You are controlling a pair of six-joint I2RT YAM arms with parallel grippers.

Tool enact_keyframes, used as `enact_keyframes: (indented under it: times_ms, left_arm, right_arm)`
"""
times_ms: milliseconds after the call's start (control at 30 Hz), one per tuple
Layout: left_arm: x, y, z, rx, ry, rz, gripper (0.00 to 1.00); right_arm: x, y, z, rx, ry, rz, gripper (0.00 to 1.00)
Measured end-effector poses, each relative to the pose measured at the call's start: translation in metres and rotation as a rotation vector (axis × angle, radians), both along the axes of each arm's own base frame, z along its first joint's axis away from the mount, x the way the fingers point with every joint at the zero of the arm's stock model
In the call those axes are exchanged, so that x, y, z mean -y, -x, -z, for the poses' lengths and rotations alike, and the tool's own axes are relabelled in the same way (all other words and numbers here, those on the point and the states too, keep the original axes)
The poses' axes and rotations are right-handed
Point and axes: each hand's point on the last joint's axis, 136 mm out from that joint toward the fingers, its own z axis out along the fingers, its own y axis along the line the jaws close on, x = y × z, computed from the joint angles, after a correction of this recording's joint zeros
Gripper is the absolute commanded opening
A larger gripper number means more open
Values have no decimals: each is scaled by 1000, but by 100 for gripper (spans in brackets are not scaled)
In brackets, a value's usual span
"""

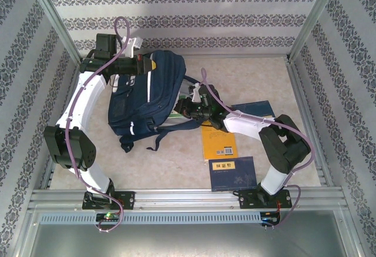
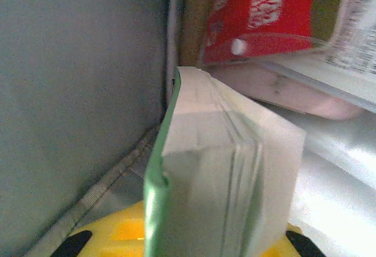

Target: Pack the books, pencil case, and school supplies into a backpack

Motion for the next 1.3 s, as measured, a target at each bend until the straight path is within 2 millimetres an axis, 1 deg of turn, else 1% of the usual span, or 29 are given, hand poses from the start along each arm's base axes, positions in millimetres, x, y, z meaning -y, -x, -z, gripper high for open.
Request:
enact_keyframes:
  times_ms: [100, 200, 333, 500, 533, 600, 667, 700, 733, 800, 900, 933, 1000, 1067, 1167, 1300]
  left_arm:
    - [3, 1, -4, 2, 23, 16, 0]
    - [6, 3, -7, 0, 44, 31, 0]
    - [9, 4, -11, 3, 69, 48, 0]
    - [10, 3, -12, 1, 94, 51, 0]
    - [10, 3, -11, -4, 97, 48, 0]
    - [11, 1, -10, -5, 103, 44, 0]
    - [11, 0, -10, -6, 109, 39, 0]
    - [11, 0, -10, -8, 112, 37, 0]
    - [11, -1, -10, -9, 115, 35, 0]
    - [11, -2, -9, -9, 119, 32, 0]
    - [8, -4, -7, -20, 129, 21, 0]
    - [6, -5, -7, -19, 136, 17, 0]
    - [2, -8, -6, -23, 151, 8, 0]
    - [-4, -10, -4, -24, 161, -4, 0]
    - [-11, -12, -3, -18, 165, -22, 0]
    - [-18, -10, 0, -20, 161, -42, 0]
  right_arm:
    - [-2, -3, 1, -6, -24, -30, 0]
    - [-11, -10, 3, -20, -41, -54, 0]
    - [-28, -27, 10, -34, -60, -79, 0]
    - [-51, -50, 29, -66, -53, -80, 0]
    - [-56, -53, 33, -72, -43, -76, 1]
    - [-66, -56, 38, -79, -26, -71, 8]
    - [-79, -58, 41, -80, -11, -70, 12]
    - [-87, -58, 42, -79, -5, -73, 20]
    - [-95, -58, 42, -74, -2, -75, 33]
    - [-107, -56, 42, -69, 5, -85, 50]
    - [-115, -52, 41, -61, 10, -92, 74]
    - [-115, -52, 40, -53, 11, -92, 81]
    - [-110, -51, 42, -43, 23, -90, 85]
    - [-99, -48, 41, -35, 37, -85, 88]
    - [-80, -44, 27, -4, 42, -77, 88]
    - [-58, -41, -3, 72, 33, -65, 89]
